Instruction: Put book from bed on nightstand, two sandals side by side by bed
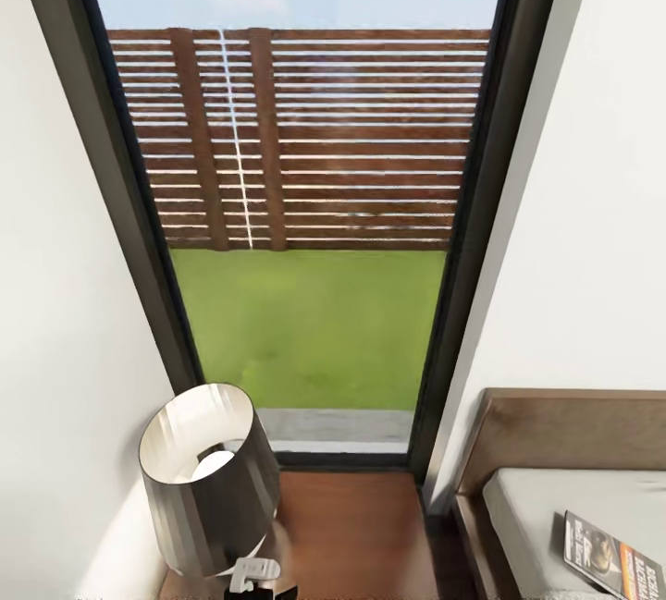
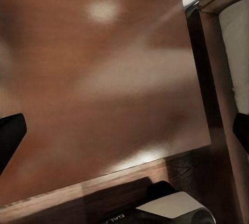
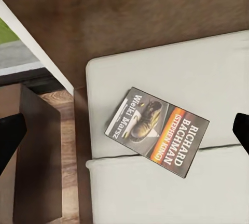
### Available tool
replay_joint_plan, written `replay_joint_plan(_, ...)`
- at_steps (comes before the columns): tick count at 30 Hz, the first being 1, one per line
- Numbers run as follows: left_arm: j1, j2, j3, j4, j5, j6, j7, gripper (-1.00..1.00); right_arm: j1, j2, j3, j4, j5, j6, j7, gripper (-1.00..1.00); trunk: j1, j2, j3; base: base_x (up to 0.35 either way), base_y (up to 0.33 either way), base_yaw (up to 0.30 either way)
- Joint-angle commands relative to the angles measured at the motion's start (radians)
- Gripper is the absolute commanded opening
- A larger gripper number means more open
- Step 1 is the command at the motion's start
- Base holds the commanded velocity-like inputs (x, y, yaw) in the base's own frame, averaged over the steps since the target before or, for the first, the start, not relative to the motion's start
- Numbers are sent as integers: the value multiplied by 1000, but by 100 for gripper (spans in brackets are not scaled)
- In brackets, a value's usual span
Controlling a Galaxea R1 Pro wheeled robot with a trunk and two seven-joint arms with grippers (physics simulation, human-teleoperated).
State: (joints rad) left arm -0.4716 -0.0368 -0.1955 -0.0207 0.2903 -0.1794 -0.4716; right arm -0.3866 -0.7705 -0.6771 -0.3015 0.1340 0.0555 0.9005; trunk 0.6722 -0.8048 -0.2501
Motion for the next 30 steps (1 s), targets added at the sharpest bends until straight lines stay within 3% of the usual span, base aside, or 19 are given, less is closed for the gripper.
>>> replay_joint_plan(1, -1, 0, -8, 2, 9, -5, -2, 100, -1, 0, -9, 0, 9, 6, 6, 100, 0, -1, -3, 0, 0, 0)
replay_joint_plan(15, -1, 0, -8, 2, 9, -5, -4, 100, -1, 0, -8, 0, 9, 4, 6, 100, 0, -1, -25, 0, 0, 0)
replay_joint_plan(19, -1, -5, -11, -1, 3, -6, -41, 100, -1, 0, -8, 0, 9, 4, 6, 100, 0, -1, -31, 0, 0, 0)
replay_joint_plan(20, -1, -31, -21, -3, -20, -8, -152, 100, -1, 1, -7, 0, 9, 4, 5, 100, 0, -1, -33, 0, 0, 0)
replay_joint_plan(22, -1, -50, -38, -11, -65, -9, -228, 100, -1, 2, -7, 1, 10, 4, 5, 100, 0, -1, -36, 0, 0, 0)
replay_joint_plan(24, -1, -59, -47, -44, -101, -8, -258, 100, -1, 2, -7, 1, 10, 4, 5, 100, 0, -1, -39, 0, 0, 0)
replay_joint_plan(26, -1, -76, -54, -150, -149, 3, -281, 100, -1, 2, -7, 1, 10, 4, 5, 100, 0, -1, -42, 0, 0, 0)
replay_joint_plan(27, -1, -78, -55, -173, -155, 10, -283, 100, -1, 2, -7, 1, 10, 4, 5, 100, 0, -1, -44, 0, 0, 0)
replay_joint_plan(30, -1, -95, -61, -332, -175, 118, -299, 100, -1, 2, -7, 1, 10, 4, 5, 100, 0, -1, -49, 0, 0, 0)
